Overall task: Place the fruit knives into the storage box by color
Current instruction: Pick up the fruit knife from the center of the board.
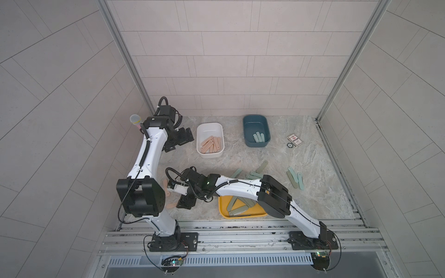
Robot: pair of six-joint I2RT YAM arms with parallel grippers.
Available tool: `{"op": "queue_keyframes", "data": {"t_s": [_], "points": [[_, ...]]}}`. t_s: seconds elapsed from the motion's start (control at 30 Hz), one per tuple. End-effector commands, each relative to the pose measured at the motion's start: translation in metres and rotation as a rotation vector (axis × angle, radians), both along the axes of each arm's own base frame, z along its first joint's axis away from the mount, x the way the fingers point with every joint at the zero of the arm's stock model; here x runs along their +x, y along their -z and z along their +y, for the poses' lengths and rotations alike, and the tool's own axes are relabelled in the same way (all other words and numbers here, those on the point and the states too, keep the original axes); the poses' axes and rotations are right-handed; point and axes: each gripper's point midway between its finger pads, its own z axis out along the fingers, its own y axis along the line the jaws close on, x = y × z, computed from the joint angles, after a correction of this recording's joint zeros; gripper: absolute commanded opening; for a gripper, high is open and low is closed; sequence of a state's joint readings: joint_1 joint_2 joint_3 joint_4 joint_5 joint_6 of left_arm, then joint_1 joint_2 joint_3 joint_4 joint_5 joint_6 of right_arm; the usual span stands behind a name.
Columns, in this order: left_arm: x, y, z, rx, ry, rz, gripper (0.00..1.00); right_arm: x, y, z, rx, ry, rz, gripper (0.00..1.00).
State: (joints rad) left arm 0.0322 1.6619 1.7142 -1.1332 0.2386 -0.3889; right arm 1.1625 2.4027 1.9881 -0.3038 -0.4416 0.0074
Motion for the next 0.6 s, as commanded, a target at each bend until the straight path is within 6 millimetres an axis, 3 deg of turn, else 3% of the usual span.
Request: {"op": "queue_keyframes", "data": {"t_s": [0.0, 0.23, 0.33, 0.57], "points": [[-0.009, -0.001, 0.006, 0.015, -0.02, 0.01, 1.0, -0.011, 0.018, 0.0, -0.05, -0.056, 0.012, 0.71], [-0.013, -0.004, 0.01, 0.013, -0.019, 0.007, 1.0, -0.011, 0.043, 0.006, -0.113, -0.078, -0.012, 0.7], [-0.013, -0.003, 0.01, 0.009, -0.016, 0.009, 1.0, -0.004, 0.057, -0.003, -0.182, -0.078, -0.07, 0.67], [-0.012, -0.003, 0.01, -0.032, -0.021, 0.0, 1.0, 0.018, 0.076, -0.044, -0.368, -0.039, -0.148, 0.41]]}}
